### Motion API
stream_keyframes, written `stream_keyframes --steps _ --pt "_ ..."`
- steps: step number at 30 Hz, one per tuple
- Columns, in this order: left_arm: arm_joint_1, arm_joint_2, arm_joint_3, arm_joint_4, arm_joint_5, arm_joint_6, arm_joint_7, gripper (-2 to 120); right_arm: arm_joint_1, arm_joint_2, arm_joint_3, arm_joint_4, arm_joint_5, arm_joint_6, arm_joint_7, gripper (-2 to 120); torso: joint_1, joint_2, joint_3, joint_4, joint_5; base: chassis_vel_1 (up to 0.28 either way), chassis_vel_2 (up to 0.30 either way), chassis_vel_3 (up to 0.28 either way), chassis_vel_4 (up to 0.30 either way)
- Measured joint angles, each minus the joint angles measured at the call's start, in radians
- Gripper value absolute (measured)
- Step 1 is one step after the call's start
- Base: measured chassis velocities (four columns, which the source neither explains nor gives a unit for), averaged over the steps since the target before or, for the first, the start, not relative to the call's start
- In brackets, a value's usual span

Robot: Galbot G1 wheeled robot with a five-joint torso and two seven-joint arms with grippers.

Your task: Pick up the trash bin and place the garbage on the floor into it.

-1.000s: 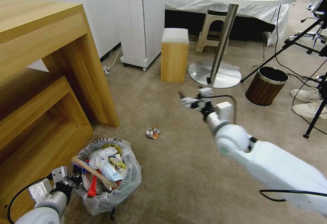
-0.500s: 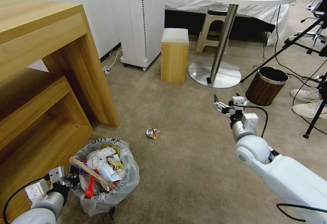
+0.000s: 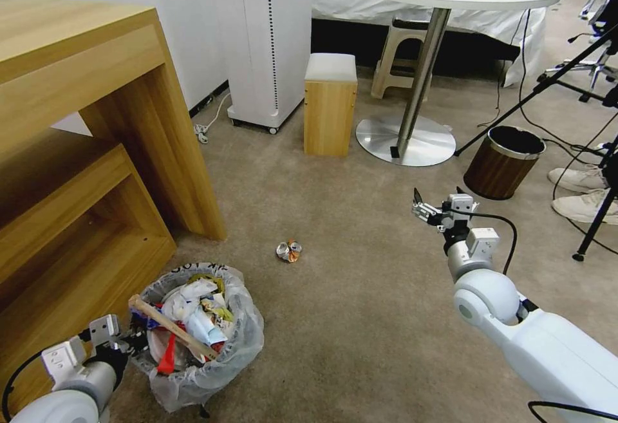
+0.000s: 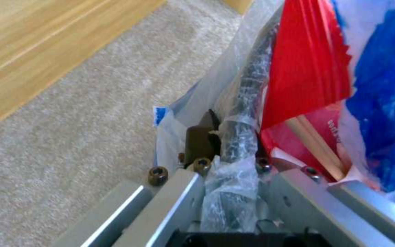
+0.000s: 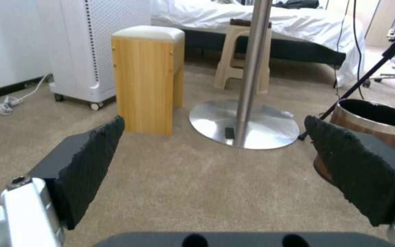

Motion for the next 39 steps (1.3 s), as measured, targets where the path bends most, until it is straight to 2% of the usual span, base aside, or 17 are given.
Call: stream_keyframes --steps 20,32,36,37,39 --pt "0.038 0.028 0.000 -0.070 -0.046 0.024 -0.014 0 0.012 0.036 -0.027 -0.012 -0.019 -0.016 -0.006 100 0.000 0.000 0.000 -0.0001 0.0003 -0.012 0.012 0.011 -0.012" --pt "0.030 0.020 0.003 -0.062 -0.042 0.021 -0.011 0 0.016 0.043 -0.034 -0.013 -0.023 -0.022 -0.004 100 0.000 0.000 0.000 0.0001 0.0006 -0.183 0.183 0.172 -0.184" --pt "0.030 0.019 0.004 -0.061 -0.041 0.020 -0.011 0 0.016 0.044 -0.036 -0.015 -0.025 -0.020 -0.004 100 0.000 0.000 0.000 -0.0003 -0.0003 -0.163 0.161 0.165 -0.174" --pt "0.030 0.015 0.004 -0.059 -0.038 0.020 -0.011 0 0.016 0.047 -0.040 -0.019 -0.030 -0.009 -0.003 100 0.000 0.000 0.000 0.0000 0.0007 -0.168 0.149 0.139 -0.137" --pt "0.030 0.013 0.004 -0.058 -0.035 0.018 -0.011 0 0.017 0.049 -0.043 -0.022 -0.037 0.004 -0.003 100 0.000 0.000 0.000 -0.0002 0.0000 -0.168 0.143 0.150 -0.137"
